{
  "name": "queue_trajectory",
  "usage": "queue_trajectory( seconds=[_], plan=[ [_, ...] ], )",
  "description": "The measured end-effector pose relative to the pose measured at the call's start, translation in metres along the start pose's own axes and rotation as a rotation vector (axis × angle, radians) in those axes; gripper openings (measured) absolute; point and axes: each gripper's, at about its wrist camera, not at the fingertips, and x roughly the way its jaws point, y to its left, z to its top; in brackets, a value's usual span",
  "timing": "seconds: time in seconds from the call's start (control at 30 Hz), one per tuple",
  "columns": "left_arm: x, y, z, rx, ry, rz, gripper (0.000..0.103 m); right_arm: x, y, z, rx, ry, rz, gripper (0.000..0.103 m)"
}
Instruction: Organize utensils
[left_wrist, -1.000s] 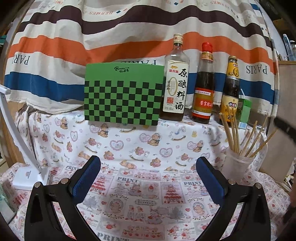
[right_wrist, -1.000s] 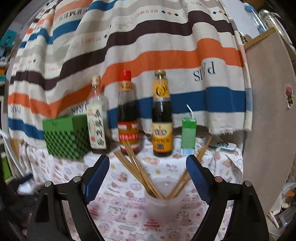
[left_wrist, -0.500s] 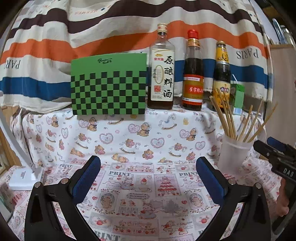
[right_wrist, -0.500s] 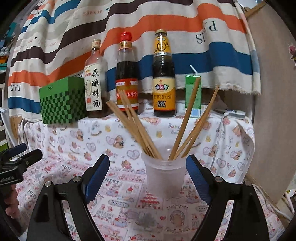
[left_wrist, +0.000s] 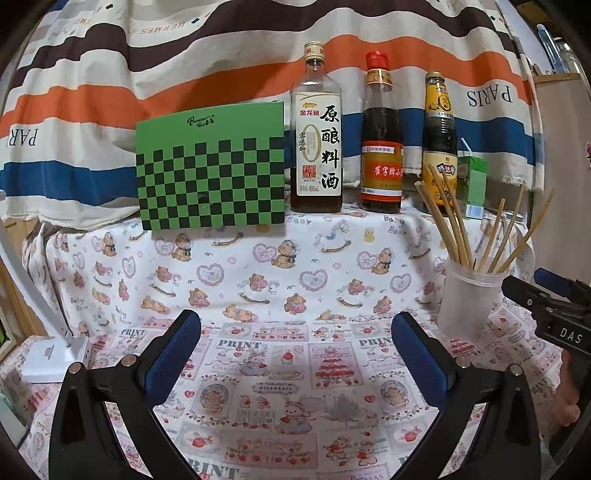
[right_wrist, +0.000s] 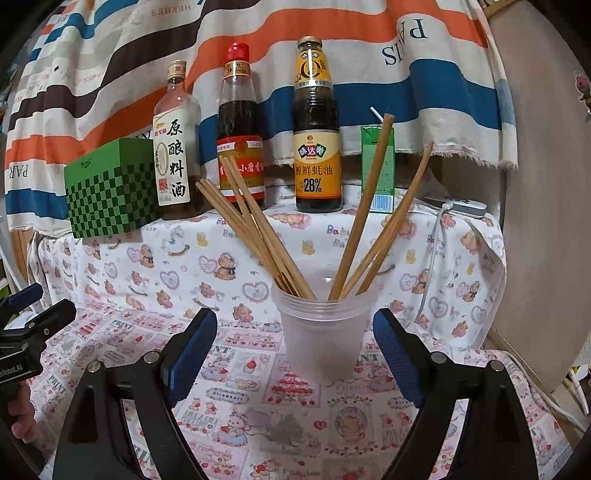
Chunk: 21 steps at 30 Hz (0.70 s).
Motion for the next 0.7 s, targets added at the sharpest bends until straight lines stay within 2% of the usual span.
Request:
queue_trajectory(
  seconds=[0.2, 0.7],
  plan=[
    [0.001, 0.0017, -0.0001, -0.012, 0.004, 0.014, 0.102, -0.0058, 0.0071, -0.001, -0.036, -0.03, -0.011, 0.089],
    [0.0005, 0.0013, -0.0001, -0.004, 0.003, 0.005, 0.103, -0.006, 0.0079, -0.001, -0.042, -0.028, -0.011, 0.089]
  ],
)
